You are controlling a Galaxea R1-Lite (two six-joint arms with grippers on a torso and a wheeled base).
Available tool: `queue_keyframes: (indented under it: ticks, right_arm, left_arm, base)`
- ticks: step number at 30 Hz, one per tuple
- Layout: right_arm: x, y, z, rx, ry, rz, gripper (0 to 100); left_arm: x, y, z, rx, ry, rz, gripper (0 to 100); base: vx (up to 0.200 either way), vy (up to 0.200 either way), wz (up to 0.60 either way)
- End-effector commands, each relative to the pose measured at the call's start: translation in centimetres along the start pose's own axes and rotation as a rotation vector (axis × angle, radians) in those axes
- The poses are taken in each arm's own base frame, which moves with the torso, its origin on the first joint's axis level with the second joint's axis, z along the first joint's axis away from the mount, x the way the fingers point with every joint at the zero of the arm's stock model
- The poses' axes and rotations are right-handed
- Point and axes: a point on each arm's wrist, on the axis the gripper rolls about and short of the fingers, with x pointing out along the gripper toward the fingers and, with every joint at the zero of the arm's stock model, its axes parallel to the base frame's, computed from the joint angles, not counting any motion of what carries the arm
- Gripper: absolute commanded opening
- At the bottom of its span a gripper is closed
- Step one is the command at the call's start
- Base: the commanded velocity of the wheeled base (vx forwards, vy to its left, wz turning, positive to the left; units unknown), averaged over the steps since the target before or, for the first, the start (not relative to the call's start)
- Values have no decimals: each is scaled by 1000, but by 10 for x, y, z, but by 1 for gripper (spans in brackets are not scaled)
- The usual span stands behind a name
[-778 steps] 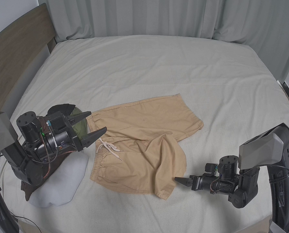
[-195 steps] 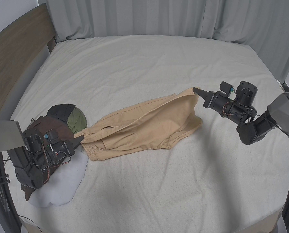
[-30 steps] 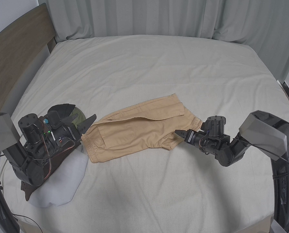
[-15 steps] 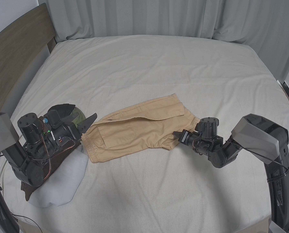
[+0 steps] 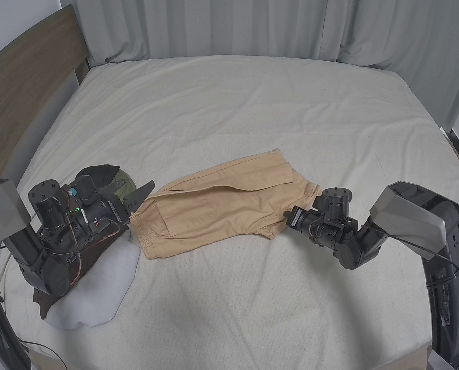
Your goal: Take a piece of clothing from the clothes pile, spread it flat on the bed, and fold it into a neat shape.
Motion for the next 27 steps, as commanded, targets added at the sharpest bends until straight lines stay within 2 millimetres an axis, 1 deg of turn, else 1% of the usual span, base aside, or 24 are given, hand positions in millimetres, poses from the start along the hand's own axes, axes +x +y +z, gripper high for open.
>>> queue_keyframes:
  ticks: [1,3,5,6,8,12,14,16,17,18,19,21,23,24,26,27]
  right_arm:
    - [-15,4,5,-4,-12,5,0]
    - [-23,6,5,-4,-8,6,0]
    - [-25,6,5,-4,-7,5,0]
    - [-33,7,2,-7,-3,8,0]
    - [-37,7,0,-9,-2,9,0]
    - [-51,4,-7,-13,23,-9,0]
    - [-55,3,-9,-19,30,-14,0]
    - [-67,-1,-14,-49,46,-26,0]
    - [-67,-1,-14,-51,45,-25,0]
    - [-76,-2,-17,-59,55,-32,0]
    - [-76,-2,-17,-59,55,-32,0]
    - [-92,-2,-19,-68,78,-48,0]
    - [-103,-3,-22,-78,102,-61,0]
    - [-104,-3,-23,-78,103,-62,0]
    - [-116,-9,-31,-90,148,-93,0]
    - [-116,-9,-31,-90,148,-93,0]
  left_arm:
    - [1,1,-2,-3,5,1,100]
    - [1,1,-3,-3,7,1,100]
    - [1,1,-3,-2,7,1,100]
    - [1,1,-3,-2,7,1,100]
    - [1,1,-3,-2,7,1,100]
    - [1,-1,-4,-4,14,-5,100]
    - [1,-1,-4,-4,14,-5,100]
    - [1,-2,-5,-4,15,-6,100]
    - [1,-2,-5,-4,15,-6,100]
    - [1,-2,-5,-4,15,-6,100]
    - [1,-2,-5,-4,15,-6,100]
    - [1,-2,-5,-4,15,-8,100]
    - [1,-3,-5,-4,15,-9,100]
    - [1,-3,-5,-4,15,-9,100]
    - [1,-3,-5,-4,15,-9,100]
    - [1,-3,-5,-4,15,-9,100]
  base:
    - [0,0,0]
    - [0,0,0]
    - [0,0,0]
    - [0,0,0]
    - [0,0,0]
    - [0,0,0]
    - [0,0,0]
    - [0,0,0]
    - [0,0,0]
    - [0,0,0]
    - [0,0,0]
    - [0,0,0]
    - [0,0,0]
    - [0,0,0]
    - [0,0,0]
    - [0,0,0]
